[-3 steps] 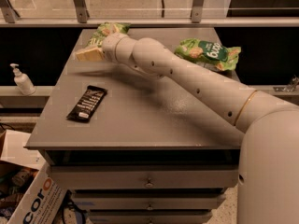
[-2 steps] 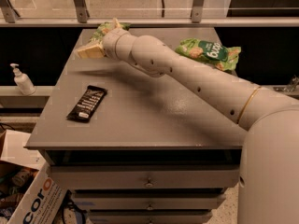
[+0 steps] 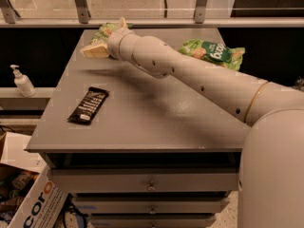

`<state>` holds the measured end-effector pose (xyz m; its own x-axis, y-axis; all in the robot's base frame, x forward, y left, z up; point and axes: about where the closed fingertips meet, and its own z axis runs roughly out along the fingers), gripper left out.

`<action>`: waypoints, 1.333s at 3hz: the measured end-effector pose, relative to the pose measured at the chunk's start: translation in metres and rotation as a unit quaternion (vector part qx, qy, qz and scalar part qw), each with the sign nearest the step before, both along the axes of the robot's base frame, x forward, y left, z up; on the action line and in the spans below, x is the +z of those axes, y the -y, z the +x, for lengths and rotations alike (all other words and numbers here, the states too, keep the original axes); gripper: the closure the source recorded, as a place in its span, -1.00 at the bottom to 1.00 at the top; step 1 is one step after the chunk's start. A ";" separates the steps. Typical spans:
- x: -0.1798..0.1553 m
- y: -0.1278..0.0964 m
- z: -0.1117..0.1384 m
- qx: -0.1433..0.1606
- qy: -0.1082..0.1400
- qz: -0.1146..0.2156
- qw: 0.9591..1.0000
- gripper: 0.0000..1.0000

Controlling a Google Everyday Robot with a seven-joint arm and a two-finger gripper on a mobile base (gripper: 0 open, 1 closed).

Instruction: Pick green jalapeno chip bag

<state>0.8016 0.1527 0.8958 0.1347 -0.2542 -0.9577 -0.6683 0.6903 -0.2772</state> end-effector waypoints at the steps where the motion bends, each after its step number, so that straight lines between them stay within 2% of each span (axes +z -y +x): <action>1: -0.006 0.002 0.006 -0.011 -0.006 0.015 1.000 -1.00; 2: -0.009 0.006 0.013 -0.031 -0.019 0.027 0.999 -1.00; 4: -0.012 0.027 0.020 -0.062 -0.037 0.004 0.997 -1.00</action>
Offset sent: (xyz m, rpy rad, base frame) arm 0.0280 -0.0255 -0.0171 0.0709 0.0738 -0.1367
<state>0.8213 0.1253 0.8841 0.0326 -0.2572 -0.9658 -0.5962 0.7706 -0.2253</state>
